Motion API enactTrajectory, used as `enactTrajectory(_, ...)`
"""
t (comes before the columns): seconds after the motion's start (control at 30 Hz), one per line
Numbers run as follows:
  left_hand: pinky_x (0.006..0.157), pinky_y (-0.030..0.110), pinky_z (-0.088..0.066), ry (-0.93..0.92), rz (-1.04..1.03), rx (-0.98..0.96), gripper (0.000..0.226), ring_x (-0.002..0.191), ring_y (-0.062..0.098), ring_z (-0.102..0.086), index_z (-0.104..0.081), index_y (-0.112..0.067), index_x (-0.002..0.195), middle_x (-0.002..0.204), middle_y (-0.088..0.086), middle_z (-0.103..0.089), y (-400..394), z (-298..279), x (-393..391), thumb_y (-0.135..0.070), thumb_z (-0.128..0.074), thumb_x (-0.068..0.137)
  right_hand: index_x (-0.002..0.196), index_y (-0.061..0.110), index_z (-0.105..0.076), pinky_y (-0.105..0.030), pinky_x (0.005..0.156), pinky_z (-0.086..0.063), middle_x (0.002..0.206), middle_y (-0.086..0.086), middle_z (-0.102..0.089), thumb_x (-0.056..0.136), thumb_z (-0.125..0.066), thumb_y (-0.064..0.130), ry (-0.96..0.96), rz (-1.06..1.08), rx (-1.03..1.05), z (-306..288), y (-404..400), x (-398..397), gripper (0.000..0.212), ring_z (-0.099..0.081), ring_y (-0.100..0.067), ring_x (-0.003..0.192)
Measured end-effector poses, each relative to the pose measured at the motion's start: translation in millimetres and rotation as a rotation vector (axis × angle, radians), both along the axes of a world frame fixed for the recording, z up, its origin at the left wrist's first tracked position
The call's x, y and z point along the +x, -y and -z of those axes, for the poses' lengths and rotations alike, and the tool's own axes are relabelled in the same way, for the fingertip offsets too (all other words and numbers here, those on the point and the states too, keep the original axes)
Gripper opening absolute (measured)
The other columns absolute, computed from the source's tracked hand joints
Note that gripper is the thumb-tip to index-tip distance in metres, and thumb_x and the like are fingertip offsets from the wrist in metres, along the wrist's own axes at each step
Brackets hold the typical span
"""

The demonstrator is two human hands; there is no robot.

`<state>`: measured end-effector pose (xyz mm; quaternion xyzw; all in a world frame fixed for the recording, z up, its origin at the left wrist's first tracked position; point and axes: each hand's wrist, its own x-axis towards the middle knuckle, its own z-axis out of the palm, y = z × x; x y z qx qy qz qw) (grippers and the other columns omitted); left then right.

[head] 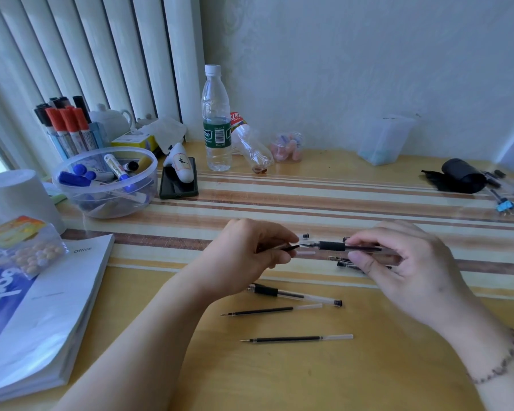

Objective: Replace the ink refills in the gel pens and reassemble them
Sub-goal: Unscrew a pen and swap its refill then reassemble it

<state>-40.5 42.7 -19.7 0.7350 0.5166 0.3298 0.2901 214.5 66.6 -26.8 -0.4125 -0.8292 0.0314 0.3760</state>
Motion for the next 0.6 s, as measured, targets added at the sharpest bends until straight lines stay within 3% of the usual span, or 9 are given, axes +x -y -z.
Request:
enactTrajectory(0.17,0.09,0.018,-0.048,-0.008,0.034,-0.003,0.066,0.097,-0.005,-0.065,-0.039,-0.035,0.143,0.101,-0.012,-0.076,3,-4,5,-0.013,-0.069,0.088,0.09,0.025,-0.073,-0.04,0.066,-0.054,0.085,0.015,-0.068,0.084,-0.069,0.036,0.011,-0.023,0.005,2,0,-3,0.013,-0.064,-0.017,0.083)
enactTrajectory(0.37,0.086,0.013,-0.046,-0.036,0.059,0.032,0.066,0.094,-0.006,-0.063,-0.035,-0.035,0.144,0.101,-0.011,-0.076,8,-6,13,-0.014,-0.066,0.09,0.092,0.026,-0.074,-0.037,0.064,-0.054,0.086,0.017,-0.068,0.085,-0.068,0.04,0.068,-0.064,0.006,1,5,-10,0.017,-0.064,-0.01,0.083)
enactTrajectory(0.43,0.085,0.017,-0.048,-0.046,0.078,0.07,0.064,0.092,-0.001,-0.064,-0.036,-0.034,0.144,0.101,-0.01,-0.076,11,-6,17,-0.014,-0.065,0.091,0.094,0.025,-0.075,-0.034,0.061,-0.055,0.085,0.017,-0.069,0.085,-0.065,0.041,0.058,-0.098,0.0,1,6,-12,0.021,-0.064,-0.008,0.078)
enactTrajectory(0.6,0.075,0.022,-0.051,-0.032,0.089,0.149,0.065,0.072,0.003,-0.06,-0.038,-0.029,0.145,0.098,-0.008,-0.076,12,-7,20,-0.009,-0.064,0.09,0.094,0.018,-0.076,-0.034,0.055,-0.052,0.084,0.012,-0.07,0.085,-0.058,0.042,-0.021,-0.162,-0.027,0,9,-15,0.031,-0.066,-0.015,0.067)
